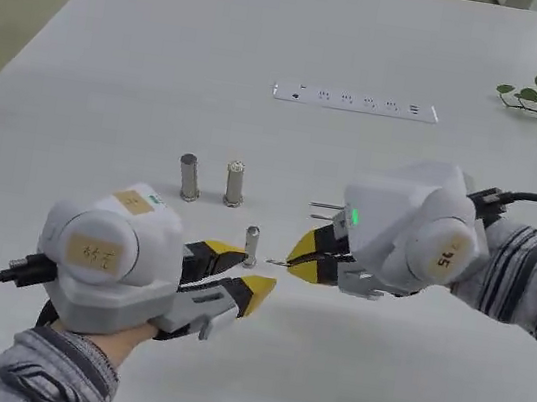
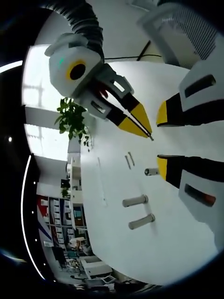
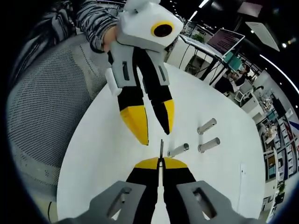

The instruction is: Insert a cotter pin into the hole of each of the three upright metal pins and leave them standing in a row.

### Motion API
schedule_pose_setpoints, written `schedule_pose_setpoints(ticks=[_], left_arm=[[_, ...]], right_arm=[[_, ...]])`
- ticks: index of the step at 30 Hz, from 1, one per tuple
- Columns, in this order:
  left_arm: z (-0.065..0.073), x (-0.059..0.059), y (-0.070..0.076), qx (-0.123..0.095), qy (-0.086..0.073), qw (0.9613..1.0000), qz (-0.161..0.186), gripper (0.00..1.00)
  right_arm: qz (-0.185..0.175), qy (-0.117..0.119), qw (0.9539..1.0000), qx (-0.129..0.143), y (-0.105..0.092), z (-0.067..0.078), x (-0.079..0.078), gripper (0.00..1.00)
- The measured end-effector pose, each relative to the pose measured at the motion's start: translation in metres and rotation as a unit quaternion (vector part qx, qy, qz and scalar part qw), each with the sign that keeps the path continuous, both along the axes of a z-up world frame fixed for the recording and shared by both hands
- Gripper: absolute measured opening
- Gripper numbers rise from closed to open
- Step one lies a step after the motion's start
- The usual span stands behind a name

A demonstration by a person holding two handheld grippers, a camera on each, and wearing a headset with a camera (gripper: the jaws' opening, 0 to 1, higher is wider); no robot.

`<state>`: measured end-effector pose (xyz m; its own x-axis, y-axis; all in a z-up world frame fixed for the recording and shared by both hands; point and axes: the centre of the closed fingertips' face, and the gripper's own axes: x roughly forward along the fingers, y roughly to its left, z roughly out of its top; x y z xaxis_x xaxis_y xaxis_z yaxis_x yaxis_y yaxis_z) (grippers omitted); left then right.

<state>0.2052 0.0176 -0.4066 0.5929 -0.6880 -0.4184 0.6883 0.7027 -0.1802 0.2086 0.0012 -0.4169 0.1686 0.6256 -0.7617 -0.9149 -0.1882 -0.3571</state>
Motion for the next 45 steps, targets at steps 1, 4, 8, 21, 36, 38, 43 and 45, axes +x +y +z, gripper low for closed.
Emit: schedule_pose_setpoints(ticks=[1, 4, 8, 21, 36, 38, 43, 45], left_arm=[[0.001, 0.000, 0.000, -0.003, -0.001, 1.0000, 0.000, 0.19], [0.004, -0.001, -0.002, -0.016, 0.002, 0.9999, 0.001, 0.13], [0.008, -0.002, -0.004, -0.036, 0.005, 0.9993, 0.001, 0.08], [0.012, -0.005, -0.006, -0.048, 0.002, 0.9988, -0.003, 0.00], [0.011, -0.019, -0.014, 0.009, -0.046, 0.9950, -0.088, 0.00], [0.012, -0.020, -0.016, 0.017, -0.056, 0.9931, -0.101, 0.00], [0.014, -0.024, -0.019, 0.031, -0.072, 0.9889, -0.126, 0.00], [0.013, -0.025, -0.020, 0.035, -0.075, 0.9876, -0.134, 0.00]], right_arm=[[0.002, -0.001, 1.0000, 0.002, 0.001, 0.001, -0.001, 0.00], [0.009, -0.002, 0.9999, 0.007, 0.006, 0.005, -0.005, 0.00], [0.011, 0.005, 0.9998, 0.016, 0.011, 0.009, -0.009, 0.00], [0.017, 0.001, 0.9997, 0.018, 0.014, 0.013, -0.014, 0.00], [-0.001, 0.038, 0.9991, 0.020, 0.008, 0.012, -0.021, 0.01], [-0.002, 0.046, 0.9988, 0.018, 0.007, 0.010, -0.023, 0.02], [0.003, 0.061, 0.9980, 0.016, 0.007, 0.007, -0.028, 0.02], [0.001, 0.067, 0.9976, 0.017, 0.007, 0.006, -0.030, 0.02]])
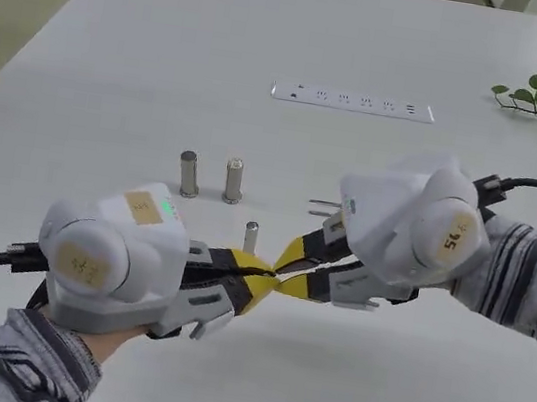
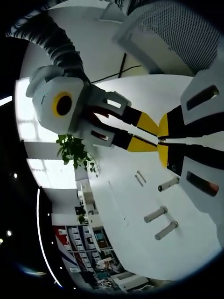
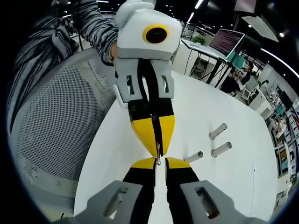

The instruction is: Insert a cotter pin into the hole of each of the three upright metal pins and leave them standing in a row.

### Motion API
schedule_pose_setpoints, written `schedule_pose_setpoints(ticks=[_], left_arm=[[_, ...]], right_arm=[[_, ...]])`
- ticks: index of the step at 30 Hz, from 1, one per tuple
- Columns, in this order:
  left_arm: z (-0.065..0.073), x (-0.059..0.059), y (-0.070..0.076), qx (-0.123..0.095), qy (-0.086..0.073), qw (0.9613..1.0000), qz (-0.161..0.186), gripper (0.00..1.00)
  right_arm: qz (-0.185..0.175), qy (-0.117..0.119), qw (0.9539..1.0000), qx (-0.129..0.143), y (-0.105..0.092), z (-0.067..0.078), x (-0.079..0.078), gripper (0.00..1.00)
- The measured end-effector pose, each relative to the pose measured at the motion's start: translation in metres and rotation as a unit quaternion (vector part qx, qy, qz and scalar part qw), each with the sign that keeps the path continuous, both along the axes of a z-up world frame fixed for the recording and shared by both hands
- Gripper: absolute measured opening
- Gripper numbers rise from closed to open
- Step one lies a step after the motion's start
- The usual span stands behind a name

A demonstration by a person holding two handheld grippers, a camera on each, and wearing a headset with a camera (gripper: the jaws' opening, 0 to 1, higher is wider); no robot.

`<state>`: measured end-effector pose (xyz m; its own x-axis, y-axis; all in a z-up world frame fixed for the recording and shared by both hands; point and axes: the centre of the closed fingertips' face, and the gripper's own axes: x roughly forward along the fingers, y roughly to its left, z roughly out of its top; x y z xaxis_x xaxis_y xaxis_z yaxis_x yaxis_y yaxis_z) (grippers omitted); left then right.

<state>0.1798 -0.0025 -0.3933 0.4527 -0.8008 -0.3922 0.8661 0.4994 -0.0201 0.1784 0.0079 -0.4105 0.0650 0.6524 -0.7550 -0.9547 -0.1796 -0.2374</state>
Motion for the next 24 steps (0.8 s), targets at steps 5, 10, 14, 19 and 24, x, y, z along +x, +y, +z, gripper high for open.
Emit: schedule_pose_setpoints(ticks=[5, 10, 14, 19, 24], left_arm=[[0.0034, -0.0038, -0.0020, -0.003, -0.008, 0.9998, -0.016, 0.00], [0.0079, -0.0054, -0.0027, -0.010, -0.012, 0.9996, -0.022, 0.00], [0.0078, -0.0058, -0.0016, -0.010, -0.011, 0.9996, -0.022, 0.00], [0.0054, -0.0057, 0.0009, -0.008, -0.009, 0.9998, -0.018, 0.00], [0.0052, -0.0055, 0.0000, -0.006, -0.011, 0.9998, -0.016, 0.00]], right_arm=[[0.001, 0.021, 0.9998, 0.005, 0.0004, -0.0005, -0.0052, 0.02], [-0.003, 0.038, 0.9992, 0.014, 0.0007, -0.0005, -0.0081, 0.00], [-0.006, 0.039, 0.9991, 0.012, -0.0002, 0.0007, -0.0077, 0.00], [-0.006, 0.035, 0.9993, 0.007, -0.0022, 0.0028, -0.0065, 0.00], [-0.002, 0.025, 0.9997, -0.006, -0.0026, 0.0015, -0.0068, 0.00]])
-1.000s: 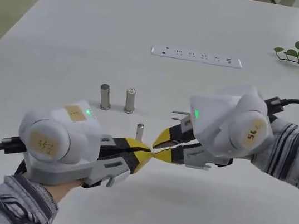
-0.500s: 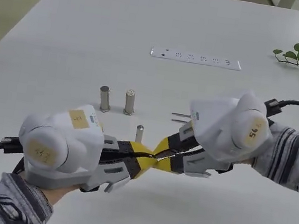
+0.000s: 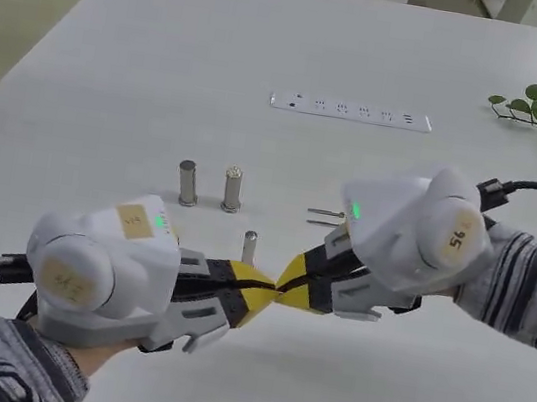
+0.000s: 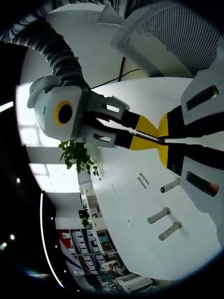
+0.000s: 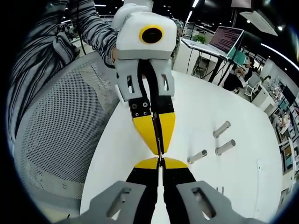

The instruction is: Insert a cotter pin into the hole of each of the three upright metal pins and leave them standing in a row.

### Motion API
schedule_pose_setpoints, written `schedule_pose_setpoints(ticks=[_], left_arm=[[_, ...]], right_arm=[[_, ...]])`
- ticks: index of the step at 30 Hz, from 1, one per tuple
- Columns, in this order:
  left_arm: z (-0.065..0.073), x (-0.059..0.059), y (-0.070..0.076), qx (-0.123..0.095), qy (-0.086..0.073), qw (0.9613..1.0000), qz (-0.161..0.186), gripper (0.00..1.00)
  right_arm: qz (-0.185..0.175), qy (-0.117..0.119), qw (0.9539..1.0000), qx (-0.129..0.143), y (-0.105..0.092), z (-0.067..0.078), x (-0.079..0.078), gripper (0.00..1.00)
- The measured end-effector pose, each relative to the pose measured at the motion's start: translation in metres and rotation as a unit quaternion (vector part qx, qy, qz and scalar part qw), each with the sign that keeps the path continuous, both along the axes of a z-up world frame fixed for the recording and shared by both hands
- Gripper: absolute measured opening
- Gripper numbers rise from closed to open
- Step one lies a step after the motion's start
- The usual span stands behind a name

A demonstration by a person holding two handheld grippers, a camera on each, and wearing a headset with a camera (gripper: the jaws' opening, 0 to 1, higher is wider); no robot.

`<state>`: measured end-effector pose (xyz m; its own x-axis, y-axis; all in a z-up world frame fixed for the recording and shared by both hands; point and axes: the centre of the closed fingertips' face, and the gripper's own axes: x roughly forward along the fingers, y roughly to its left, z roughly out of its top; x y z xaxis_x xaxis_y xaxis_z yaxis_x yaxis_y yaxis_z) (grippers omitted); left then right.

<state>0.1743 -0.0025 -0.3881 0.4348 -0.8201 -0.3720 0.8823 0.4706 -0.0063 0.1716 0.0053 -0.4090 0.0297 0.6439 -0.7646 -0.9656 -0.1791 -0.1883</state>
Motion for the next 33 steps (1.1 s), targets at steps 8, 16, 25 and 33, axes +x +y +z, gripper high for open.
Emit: schedule_pose_setpoints(ticks=[8, 16, 25, 33], left_arm=[[-0.001, 0.004, 0.000, 0.002, -0.003, 0.9999, 0.014, 0.00], [-0.008, 0.020, 0.013, 0.005, -0.005, 0.9980, 0.063, 0.13], [-0.024, 0.042, 0.034, 0.011, -0.003, 0.9901, 0.140, 0.20], [-0.037, 0.061, 0.040, 0.022, -0.003, 0.9828, 0.183, 0.21]], right_arm=[[-0.002, -0.014, 0.9998, -0.013, -0.002, -0.001, 0.002, 0.00], [-0.050, -0.034, 0.9976, -0.035, -0.008, -0.006, 0.026, 0.00], [-0.097, -0.054, 0.9923, -0.056, -0.012, -0.023, 0.053, 0.00], [-0.139, -0.051, 0.9871, -0.062, -0.012, -0.037, 0.076, 0.00]])
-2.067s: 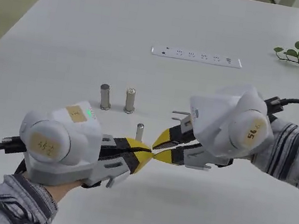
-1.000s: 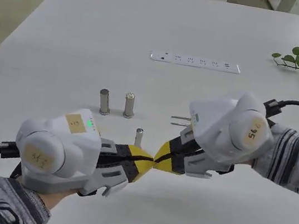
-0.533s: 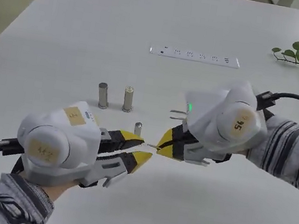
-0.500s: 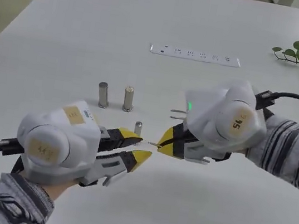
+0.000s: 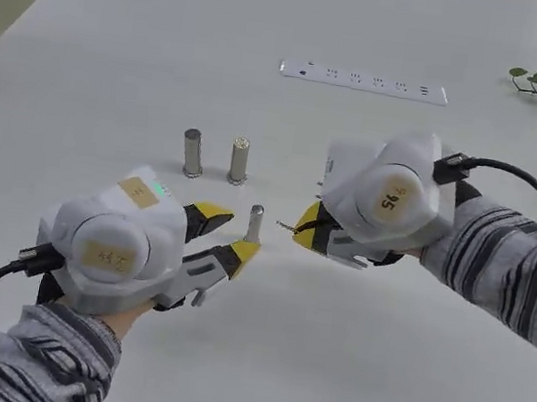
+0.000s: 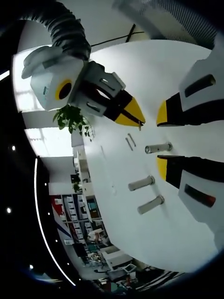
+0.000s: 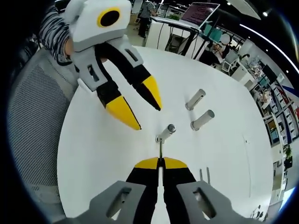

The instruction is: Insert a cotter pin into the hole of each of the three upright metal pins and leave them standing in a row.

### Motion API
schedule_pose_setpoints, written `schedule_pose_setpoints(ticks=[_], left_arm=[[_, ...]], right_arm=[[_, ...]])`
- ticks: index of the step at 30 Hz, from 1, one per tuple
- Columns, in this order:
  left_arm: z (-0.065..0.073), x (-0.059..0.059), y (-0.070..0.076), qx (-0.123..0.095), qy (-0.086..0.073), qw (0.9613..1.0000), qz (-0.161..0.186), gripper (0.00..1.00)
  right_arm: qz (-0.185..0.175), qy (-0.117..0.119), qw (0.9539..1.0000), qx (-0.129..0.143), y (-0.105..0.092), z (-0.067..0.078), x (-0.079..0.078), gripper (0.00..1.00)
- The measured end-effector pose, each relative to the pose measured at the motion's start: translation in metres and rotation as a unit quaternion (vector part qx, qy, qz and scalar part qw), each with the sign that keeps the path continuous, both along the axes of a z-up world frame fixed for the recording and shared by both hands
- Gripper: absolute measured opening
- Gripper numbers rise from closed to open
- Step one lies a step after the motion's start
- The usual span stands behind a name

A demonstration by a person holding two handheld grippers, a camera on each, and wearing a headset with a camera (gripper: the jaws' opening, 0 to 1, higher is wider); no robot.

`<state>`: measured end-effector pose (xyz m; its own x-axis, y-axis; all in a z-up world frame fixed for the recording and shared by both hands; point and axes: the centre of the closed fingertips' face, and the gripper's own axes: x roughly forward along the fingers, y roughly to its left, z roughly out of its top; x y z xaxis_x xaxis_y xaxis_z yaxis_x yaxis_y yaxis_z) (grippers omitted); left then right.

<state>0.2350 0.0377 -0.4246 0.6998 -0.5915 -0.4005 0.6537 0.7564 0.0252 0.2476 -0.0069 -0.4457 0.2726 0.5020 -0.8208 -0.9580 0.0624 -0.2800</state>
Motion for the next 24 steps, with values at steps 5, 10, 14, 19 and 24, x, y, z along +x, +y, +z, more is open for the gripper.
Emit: schedule_pose_setpoints(ticks=[5, 10, 14, 19, 24], left_arm=[[-0.009, 0.012, -0.001, -0.002, 0.009, 0.9997, 0.023, 0.21], [-0.019, 0.020, -0.002, -0.007, 0.021, 0.9989, 0.040, 0.19], [-0.027, 0.025, -0.003, -0.006, 0.028, 0.9983, 0.050, 0.18], [-0.035, 0.030, -0.006, -0.010, 0.039, 0.9976, 0.056, 0.16], [-0.038, 0.034, -0.011, -0.017, 0.046, 0.9970, 0.060, 0.13]], right_arm=[[-0.007, 0.005, 1.0000, 0.000, 0.001, -0.007, 0.006, 0.00], [-0.015, 0.009, 0.9998, -0.002, 0.000, -0.013, 0.010, 0.00], [-0.021, 0.013, 0.9997, -0.002, 0.001, -0.017, 0.013, 0.00], [-0.028, 0.015, 0.9995, 0.001, 0.002, -0.019, 0.017, 0.00], [-0.027, 0.019, 0.9994, 0.005, 0.006, -0.019, 0.018, 0.00]])
